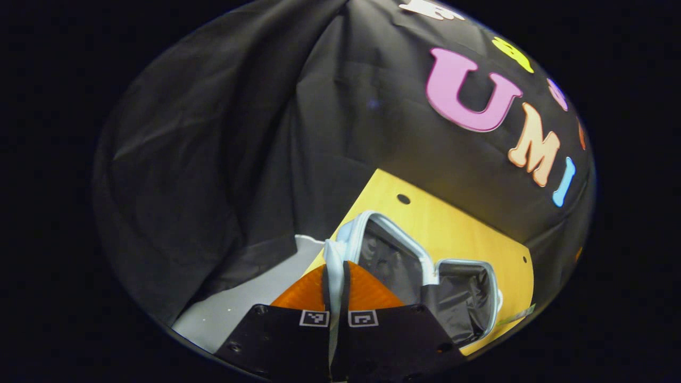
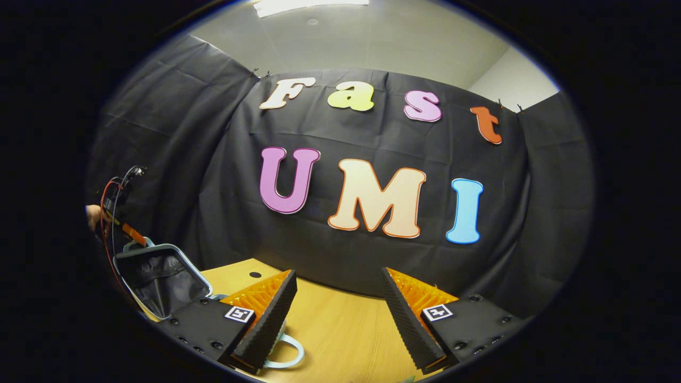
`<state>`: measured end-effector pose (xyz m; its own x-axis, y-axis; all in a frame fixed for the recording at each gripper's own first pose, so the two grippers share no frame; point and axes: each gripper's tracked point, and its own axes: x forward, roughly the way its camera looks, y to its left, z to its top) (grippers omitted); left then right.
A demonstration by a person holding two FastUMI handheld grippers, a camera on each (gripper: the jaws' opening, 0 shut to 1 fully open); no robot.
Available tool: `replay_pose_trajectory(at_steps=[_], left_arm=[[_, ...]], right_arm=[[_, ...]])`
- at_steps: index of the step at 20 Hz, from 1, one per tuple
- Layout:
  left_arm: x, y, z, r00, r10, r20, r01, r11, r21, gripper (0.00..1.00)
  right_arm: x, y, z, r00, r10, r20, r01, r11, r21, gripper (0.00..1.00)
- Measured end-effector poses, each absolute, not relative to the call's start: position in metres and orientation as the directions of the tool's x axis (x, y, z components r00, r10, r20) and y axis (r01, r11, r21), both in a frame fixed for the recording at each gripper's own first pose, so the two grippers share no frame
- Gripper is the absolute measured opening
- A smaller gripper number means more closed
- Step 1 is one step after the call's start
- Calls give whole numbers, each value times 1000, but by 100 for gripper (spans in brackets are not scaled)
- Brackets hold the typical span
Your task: First open the suitcase, pack the skin care products into it, and then close the suitcase.
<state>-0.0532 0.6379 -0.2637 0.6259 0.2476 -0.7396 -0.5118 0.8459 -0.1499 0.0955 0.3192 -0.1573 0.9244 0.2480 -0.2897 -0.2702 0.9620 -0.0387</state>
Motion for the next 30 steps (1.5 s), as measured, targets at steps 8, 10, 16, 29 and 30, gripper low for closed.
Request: replay_pose_trajectory(at_steps=[8,10,16,29,30], left_arm=[[-87,669,-357,534,257,-806,-642,743,-188,0],[-94,673,-370,512,283,-811,-661,733,-162,0],[-79,681,-335,595,460,-659,-684,720,-115,57],[10,468,-146,861,437,-260,-448,894,20,94],[21,444,-142,880,405,-249,-415,910,12,94]], right_arm=[[88,337,-169,903,272,-333,-312,947,-73,99],[86,336,-169,902,269,-338,-312,947,-79,99],[80,314,-161,916,251,-315,-283,957,-61,99],[90,204,-141,956,179,-231,-174,984,42,100],[91,193,-140,959,170,-228,-165,985,44,100]])
